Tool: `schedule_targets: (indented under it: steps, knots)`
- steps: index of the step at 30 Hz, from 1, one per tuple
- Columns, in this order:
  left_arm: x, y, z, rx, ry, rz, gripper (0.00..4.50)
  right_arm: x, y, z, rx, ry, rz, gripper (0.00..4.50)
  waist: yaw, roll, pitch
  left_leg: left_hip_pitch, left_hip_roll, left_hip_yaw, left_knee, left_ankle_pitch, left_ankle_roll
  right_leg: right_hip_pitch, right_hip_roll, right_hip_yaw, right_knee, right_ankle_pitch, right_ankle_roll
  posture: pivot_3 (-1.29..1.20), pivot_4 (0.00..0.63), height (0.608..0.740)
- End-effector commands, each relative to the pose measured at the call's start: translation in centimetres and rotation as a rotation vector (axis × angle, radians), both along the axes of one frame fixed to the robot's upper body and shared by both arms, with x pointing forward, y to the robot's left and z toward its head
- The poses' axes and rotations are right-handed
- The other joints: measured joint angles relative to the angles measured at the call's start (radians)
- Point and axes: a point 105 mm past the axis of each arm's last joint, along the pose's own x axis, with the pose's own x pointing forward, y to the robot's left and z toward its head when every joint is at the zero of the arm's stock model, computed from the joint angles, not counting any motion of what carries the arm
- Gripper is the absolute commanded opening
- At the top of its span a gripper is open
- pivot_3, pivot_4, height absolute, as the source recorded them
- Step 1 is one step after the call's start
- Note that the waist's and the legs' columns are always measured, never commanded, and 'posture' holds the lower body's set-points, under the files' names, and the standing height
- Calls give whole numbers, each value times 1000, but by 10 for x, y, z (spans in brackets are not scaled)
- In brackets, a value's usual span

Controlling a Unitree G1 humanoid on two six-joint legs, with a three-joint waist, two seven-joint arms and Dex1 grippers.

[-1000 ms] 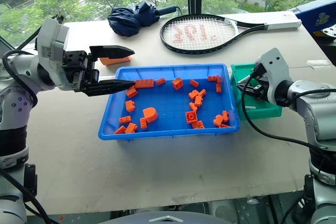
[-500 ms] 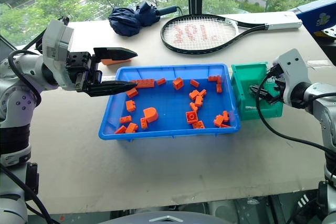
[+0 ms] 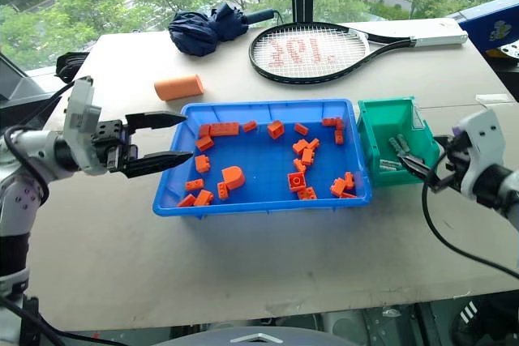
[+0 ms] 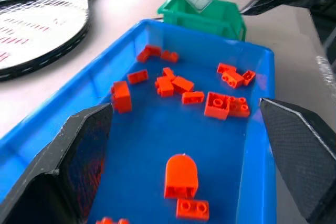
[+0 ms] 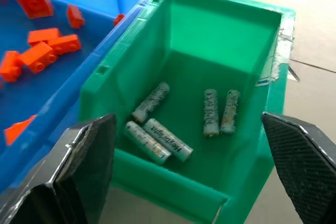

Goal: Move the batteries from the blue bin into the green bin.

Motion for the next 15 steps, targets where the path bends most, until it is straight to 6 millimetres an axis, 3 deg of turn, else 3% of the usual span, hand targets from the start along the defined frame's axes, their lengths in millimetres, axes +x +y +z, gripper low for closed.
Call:
schedule_targets:
  steps: [1,6,11,15]
  knots:
    - [-11,13,-2,24,-88,83,4500,-24,-11,7,-7,-88,36,4423,6,0,0,2,0,0,0,0,0,1,0,0,0,0,0,0,150,740]
    - [-25,23,-36,34,-54,183,4500,-53,-25,-19,0,-65,94,4423,22,1,0,19,2,1,-4,-5,7,20,0,-1,-7,0,0,0,150,740]
    - [-31,50,-67,70,-26,355,4500,-64,-36,-45,3,-64,105,4423,29,2,-1,19,3,1,-3,-5,7,23,1,-2,-13,2,-3,0,150,740]
    - [-43,55,-87,101,10,357,4500,-70,-42,-57,-25,-45,122,4423,31,2,-1,19,4,0,-4,-5,7,24,1,-2,-15,2,-3,0,150,740]
